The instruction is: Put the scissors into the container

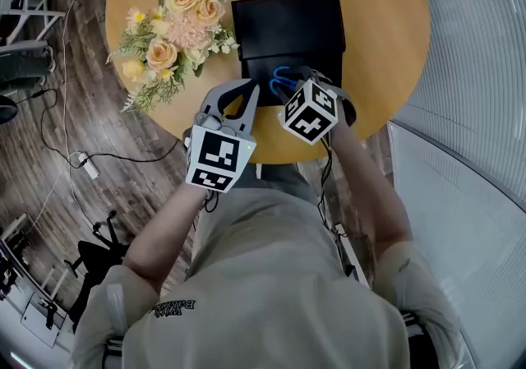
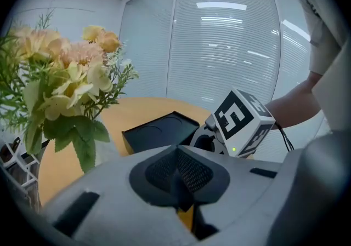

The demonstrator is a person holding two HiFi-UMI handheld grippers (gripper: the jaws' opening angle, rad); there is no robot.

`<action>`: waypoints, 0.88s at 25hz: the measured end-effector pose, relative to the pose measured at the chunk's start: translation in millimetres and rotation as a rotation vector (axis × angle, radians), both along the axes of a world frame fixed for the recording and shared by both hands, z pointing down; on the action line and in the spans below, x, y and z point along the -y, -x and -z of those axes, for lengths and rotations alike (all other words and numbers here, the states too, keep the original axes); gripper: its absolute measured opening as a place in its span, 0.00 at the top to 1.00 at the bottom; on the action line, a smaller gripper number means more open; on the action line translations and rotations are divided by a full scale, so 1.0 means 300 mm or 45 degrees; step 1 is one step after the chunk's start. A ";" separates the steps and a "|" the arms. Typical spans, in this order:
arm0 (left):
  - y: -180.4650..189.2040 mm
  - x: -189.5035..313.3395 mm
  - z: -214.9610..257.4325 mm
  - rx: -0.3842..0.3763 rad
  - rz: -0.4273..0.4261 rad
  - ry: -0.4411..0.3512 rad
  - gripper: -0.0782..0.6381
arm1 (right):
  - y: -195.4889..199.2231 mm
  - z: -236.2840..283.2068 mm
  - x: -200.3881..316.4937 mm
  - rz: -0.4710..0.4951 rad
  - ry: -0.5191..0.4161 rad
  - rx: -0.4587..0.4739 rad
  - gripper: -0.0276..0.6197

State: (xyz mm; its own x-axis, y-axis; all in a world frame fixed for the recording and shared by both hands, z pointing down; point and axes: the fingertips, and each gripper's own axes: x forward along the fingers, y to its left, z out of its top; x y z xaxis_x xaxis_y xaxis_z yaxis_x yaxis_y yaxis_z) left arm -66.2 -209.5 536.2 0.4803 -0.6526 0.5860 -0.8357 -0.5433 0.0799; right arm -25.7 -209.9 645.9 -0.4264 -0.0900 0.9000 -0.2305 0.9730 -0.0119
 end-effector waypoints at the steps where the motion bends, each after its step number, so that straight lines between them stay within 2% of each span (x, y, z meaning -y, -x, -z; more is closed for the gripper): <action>1: 0.000 -0.002 -0.008 0.002 -0.001 0.006 0.86 | 0.002 -0.016 0.001 0.004 0.006 -0.006 0.81; 12: 0.020 -0.016 -0.057 0.010 0.010 0.038 0.86 | 0.024 -0.122 -0.004 0.021 0.040 -0.058 0.81; 18: 0.029 -0.029 -0.049 0.012 0.013 0.032 0.86 | 0.022 -0.113 0.007 -0.041 0.037 -0.040 0.81; 22: 0.023 -0.033 -0.003 0.006 0.009 -0.004 0.86 | 0.026 -0.042 0.021 -0.112 0.009 0.032 0.81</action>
State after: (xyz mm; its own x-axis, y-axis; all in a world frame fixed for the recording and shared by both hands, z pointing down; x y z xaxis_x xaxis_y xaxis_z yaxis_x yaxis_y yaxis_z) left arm -73.1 -199.6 537.1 0.4731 -0.6577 0.5862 -0.8397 -0.5380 0.0740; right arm -33.6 -216.0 658.5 -0.4395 -0.1216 0.8900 -0.3147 0.9489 -0.0257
